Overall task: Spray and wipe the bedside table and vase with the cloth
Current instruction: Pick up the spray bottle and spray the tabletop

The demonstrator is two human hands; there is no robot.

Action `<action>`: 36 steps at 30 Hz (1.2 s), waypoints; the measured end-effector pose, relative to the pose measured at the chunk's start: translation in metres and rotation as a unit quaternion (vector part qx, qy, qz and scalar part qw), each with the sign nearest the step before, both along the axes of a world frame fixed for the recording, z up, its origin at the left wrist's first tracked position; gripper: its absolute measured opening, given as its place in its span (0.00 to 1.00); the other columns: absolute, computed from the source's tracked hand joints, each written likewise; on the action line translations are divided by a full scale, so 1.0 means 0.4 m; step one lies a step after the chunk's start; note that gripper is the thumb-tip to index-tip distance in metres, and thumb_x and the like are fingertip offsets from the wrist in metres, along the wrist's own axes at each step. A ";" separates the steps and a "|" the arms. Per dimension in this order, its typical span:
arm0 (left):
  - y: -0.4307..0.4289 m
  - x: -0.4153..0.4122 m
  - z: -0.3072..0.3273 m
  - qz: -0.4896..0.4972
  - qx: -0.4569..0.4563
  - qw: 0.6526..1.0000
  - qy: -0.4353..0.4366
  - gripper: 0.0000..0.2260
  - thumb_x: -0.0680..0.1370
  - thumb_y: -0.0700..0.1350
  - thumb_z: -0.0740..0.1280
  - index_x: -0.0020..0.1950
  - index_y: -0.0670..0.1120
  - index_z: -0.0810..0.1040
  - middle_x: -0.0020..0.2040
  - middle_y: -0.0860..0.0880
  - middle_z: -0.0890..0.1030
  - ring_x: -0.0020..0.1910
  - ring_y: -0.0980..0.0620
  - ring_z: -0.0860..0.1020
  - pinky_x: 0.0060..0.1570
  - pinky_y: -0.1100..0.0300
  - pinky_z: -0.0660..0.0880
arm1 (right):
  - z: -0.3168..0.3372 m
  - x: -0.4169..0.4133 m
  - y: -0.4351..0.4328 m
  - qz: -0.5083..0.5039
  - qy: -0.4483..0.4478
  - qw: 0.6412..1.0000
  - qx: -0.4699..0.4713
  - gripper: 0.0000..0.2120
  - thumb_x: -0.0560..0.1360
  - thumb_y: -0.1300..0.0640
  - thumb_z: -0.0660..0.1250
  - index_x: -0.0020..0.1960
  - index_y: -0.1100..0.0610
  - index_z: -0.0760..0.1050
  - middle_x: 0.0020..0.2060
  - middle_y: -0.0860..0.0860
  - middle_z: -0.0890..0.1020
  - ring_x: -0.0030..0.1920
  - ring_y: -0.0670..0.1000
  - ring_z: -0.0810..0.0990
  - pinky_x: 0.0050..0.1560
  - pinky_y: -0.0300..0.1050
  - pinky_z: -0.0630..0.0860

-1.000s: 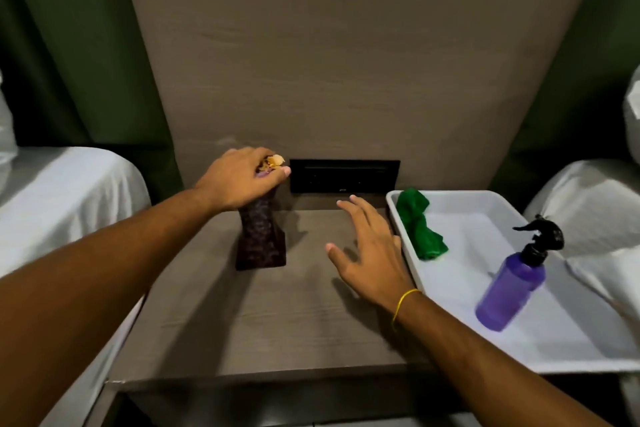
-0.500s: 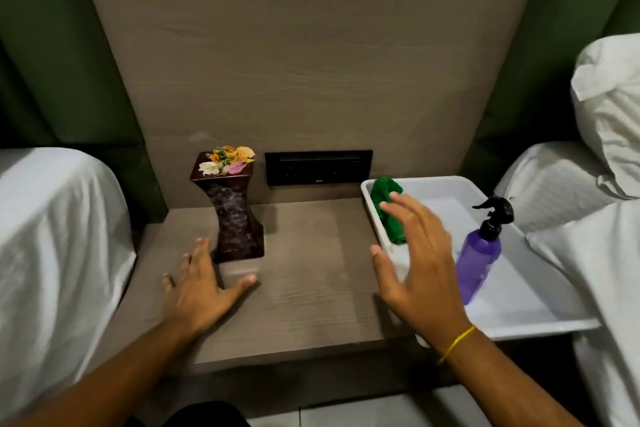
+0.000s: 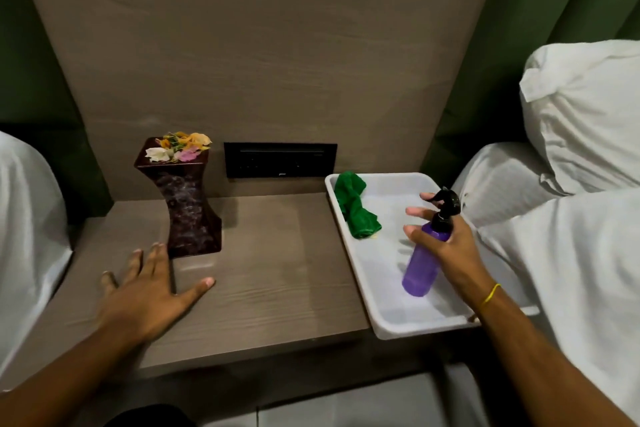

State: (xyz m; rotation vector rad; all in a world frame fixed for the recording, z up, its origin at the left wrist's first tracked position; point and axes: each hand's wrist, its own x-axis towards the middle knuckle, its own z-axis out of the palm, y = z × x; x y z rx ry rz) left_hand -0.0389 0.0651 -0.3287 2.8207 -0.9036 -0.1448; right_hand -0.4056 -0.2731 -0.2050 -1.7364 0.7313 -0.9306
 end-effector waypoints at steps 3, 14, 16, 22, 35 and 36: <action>0.000 -0.008 0.011 -0.001 0.005 1.000 -0.004 0.62 0.67 0.88 0.40 0.89 0.47 0.42 0.90 0.48 0.48 0.88 0.44 0.48 0.82 0.31 0.48 | 0.003 0.020 0.008 0.016 0.035 0.999 -0.033 0.28 0.75 0.60 0.78 0.71 0.47 0.75 0.47 0.57 0.87 0.48 0.55 0.86 0.59 0.56 0.84; 0.005 -0.025 0.030 0.010 0.006 1.000 -0.004 0.62 0.67 0.88 0.39 0.89 0.48 0.44 0.90 0.48 0.49 0.88 0.45 0.46 0.83 0.33 0.44 | 0.137 0.204 0.183 -0.019 0.091 0.969 -0.229 0.21 0.71 0.56 0.73 0.63 0.44 0.78 0.44 0.37 0.82 0.47 0.35 0.81 0.47 0.29 0.74; 0.002 -0.028 0.028 0.007 0.001 1.000 0.000 0.62 0.67 0.88 0.39 0.89 0.48 0.43 0.90 0.49 0.48 0.88 0.45 0.45 0.82 0.32 0.43 | 0.155 0.272 0.264 0.044 0.097 0.974 -0.201 0.22 0.67 0.52 0.72 0.60 0.47 0.80 0.45 0.38 0.83 0.46 0.37 0.82 0.47 0.30 0.74; 0.005 -0.017 0.007 0.015 -0.004 1.000 -0.005 0.62 0.66 0.89 0.38 0.89 0.49 0.44 0.90 0.49 0.49 0.88 0.47 0.45 0.82 0.32 0.41 | 0.073 0.427 0.469 0.177 0.146 0.967 -0.109 0.07 0.68 0.59 0.74 0.45 0.55 0.80 0.31 0.46 0.80 0.29 0.41 0.78 0.31 0.33 0.74; -0.003 -0.013 0.006 0.014 -0.001 1.000 -0.002 0.63 0.65 0.88 0.37 0.89 0.47 0.43 0.90 0.48 0.48 0.88 0.45 0.45 0.81 0.31 0.40 | 0.031 0.448 0.509 0.249 0.106 0.961 -0.055 0.15 0.72 0.64 0.73 0.48 0.45 0.78 0.31 0.48 0.83 0.28 0.49 0.82 0.28 0.42 0.81; -0.002 -0.014 0.008 0.013 0.000 1.000 0.001 0.63 0.65 0.88 0.37 0.89 0.47 0.43 0.90 0.48 0.48 0.88 0.45 0.45 0.81 0.31 0.40 | 0.030 0.451 0.511 0.248 0.105 0.962 -0.052 0.12 0.72 0.65 0.73 0.47 0.49 0.78 0.31 0.51 0.82 0.28 0.47 0.81 0.28 0.43 0.81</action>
